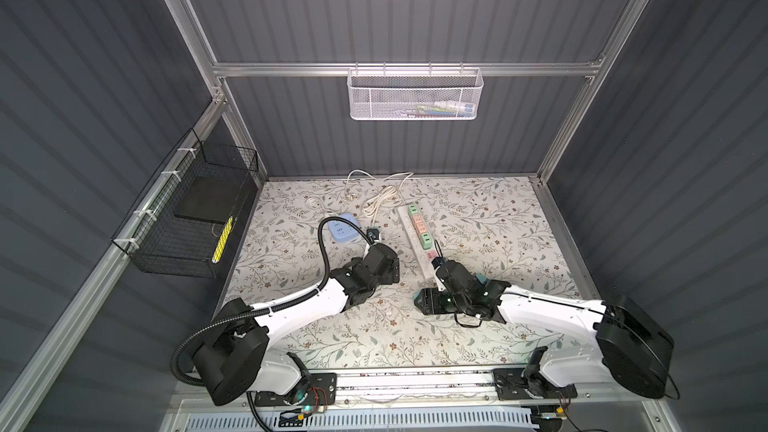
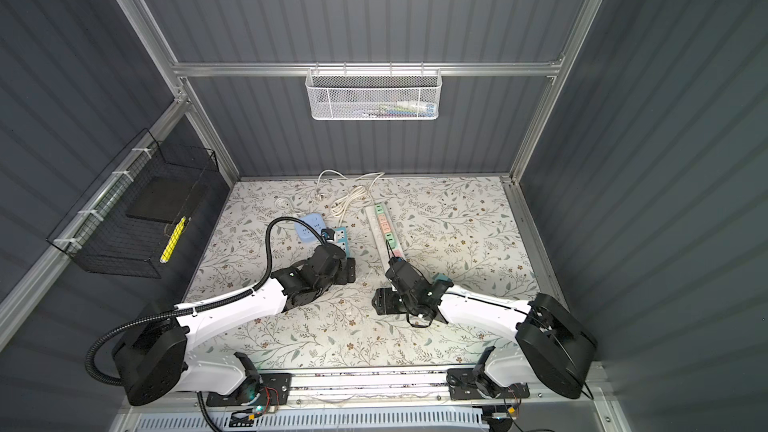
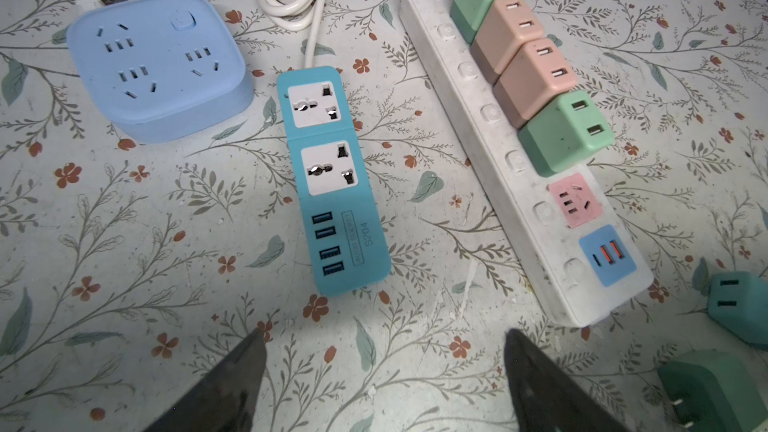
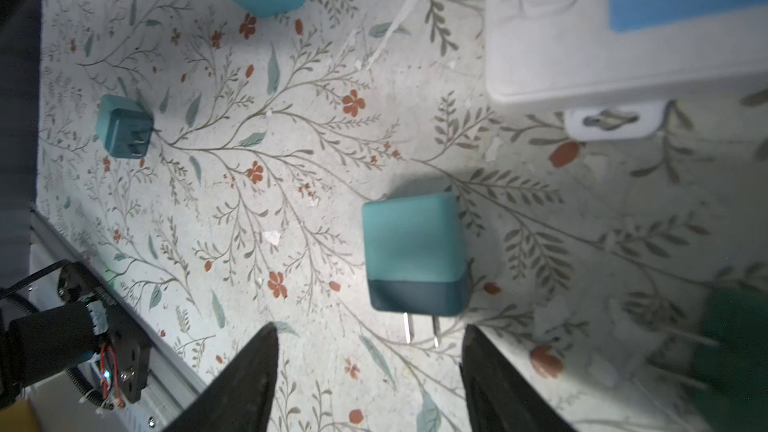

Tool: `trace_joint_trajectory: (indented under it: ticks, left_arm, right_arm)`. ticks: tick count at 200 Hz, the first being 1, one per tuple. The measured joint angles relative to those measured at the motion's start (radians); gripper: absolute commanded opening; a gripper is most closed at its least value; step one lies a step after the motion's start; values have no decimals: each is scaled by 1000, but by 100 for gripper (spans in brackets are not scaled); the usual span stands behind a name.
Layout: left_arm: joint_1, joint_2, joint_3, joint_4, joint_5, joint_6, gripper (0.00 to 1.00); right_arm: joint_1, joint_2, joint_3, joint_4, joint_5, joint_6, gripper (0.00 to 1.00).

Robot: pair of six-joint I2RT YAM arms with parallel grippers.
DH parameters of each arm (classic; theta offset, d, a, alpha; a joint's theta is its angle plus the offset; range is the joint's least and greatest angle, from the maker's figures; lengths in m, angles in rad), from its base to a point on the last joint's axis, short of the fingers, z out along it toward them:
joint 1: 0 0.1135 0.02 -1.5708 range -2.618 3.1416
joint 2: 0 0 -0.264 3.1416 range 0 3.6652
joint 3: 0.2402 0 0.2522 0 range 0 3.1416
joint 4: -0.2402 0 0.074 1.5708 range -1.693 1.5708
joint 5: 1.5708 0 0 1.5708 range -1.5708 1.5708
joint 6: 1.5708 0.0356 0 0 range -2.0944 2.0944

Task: Insert the plug
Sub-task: 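Grasp a teal plug with the left gripper while the right gripper moves aside, then lift the teal plug with the left gripper into the closing right gripper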

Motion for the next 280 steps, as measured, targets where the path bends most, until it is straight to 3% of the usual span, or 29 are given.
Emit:
trace_joint_trajectory:
  ticks: [35,82,143,159,179,214,235,253,260,280]
  left_arm:
    - [0,0,0,0,0,-3,90]
    - [0,0,0,0,-3,-3,90]
    - [0,0,0,-7,2,5,90]
    - [0,3,0,-14,22,28,89]
    - [0,22,12,-40,72,69,85]
    - [-18,91,74,-108,170,130,82]
    - [-80,164,154,-182,193,161,81]
    - [-146,235,229,-236,214,185,76]
    - [-163,261,251,-253,225,193,75]
    - [-200,324,296,-294,256,212,73]
  right_arm:
    - [76,78,1,8,68,57,70]
    - [139,153,68,74,41,101,70]
    - [137,76,91,51,50,69,72]
    - [127,3,91,2,122,35,78]
    - [97,-89,88,-47,248,-15,98]
    - [-2,-188,55,-65,482,-109,99]
    - [-101,-214,48,-72,499,-143,83]
    - [-197,-277,10,-41,461,-170,50]
    - [-227,-308,-12,-28,442,-175,41]
    - [-306,-372,-50,-16,380,-174,39]
